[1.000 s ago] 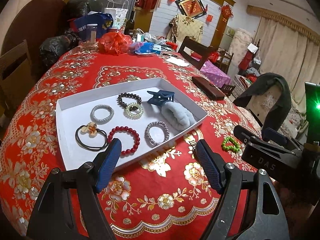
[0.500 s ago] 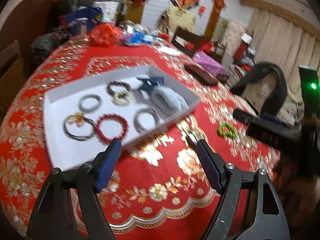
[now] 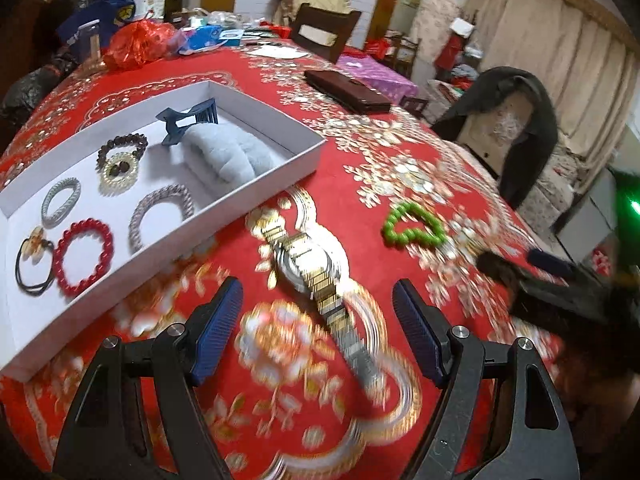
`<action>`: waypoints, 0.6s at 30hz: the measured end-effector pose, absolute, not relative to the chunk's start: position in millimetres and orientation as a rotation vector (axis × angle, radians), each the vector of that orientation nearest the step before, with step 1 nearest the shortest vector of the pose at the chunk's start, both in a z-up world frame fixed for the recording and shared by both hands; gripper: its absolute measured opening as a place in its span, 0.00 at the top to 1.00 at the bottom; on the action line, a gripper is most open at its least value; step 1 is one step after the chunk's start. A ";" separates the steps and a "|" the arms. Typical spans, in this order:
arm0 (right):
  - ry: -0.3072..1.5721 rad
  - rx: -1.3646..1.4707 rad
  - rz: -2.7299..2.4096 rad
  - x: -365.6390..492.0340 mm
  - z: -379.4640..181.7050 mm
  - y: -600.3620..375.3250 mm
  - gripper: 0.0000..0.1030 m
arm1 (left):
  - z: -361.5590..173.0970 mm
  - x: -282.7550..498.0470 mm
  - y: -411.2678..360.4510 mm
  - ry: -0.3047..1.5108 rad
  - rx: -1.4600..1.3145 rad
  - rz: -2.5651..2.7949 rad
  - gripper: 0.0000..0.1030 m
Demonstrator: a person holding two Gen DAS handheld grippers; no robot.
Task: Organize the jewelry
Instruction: 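Withdraw both tools from the box toward the gold watch and green bracelet, then grasp the gold watch with the left tool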
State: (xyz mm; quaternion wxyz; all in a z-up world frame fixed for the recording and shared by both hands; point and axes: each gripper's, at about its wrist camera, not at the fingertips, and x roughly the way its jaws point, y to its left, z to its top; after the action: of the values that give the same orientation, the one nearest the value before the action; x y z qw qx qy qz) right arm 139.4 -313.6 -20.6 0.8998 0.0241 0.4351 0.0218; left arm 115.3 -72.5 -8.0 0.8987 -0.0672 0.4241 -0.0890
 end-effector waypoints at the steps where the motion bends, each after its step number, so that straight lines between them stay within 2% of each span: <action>1: 0.897 0.053 0.042 138.6 -19.7 -317.0 0.15 | -9.7 118.6 -74.9 0.885 -0.147 -0.179 0.25; 10: 0.885 0.066 0.044 141.7 -18.6 -316.9 0.15 | -27.6 133.5 -87.1 0.909 -0.052 -0.075 0.28; 11: 0.886 0.063 0.047 142.4 -19.1 -315.7 0.15 | -28.5 134.3 -89.3 0.912 -0.024 -0.063 0.31; 13: 0.884 0.057 0.052 143.3 -19.6 -313.2 0.15 | -28.6 134.6 -88.9 0.907 -0.002 -0.046 0.46; 15: 0.882 0.059 0.055 143.8 -19.9 -311.8 0.15 | -27.6 133.5 -82.7 0.896 -0.003 -0.052 0.66; 18: 0.865 0.070 0.064 142.9 -20.4 -311.2 0.15 | -27.5 129.9 -72.6 0.896 -0.011 -0.094 0.67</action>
State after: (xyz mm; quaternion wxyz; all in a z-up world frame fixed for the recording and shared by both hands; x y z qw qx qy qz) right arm 142.9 -311.2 -20.4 0.9068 0.0339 0.4191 0.0308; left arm 129.9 -72.6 -27.5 0.9002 -0.0052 0.4330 -0.0453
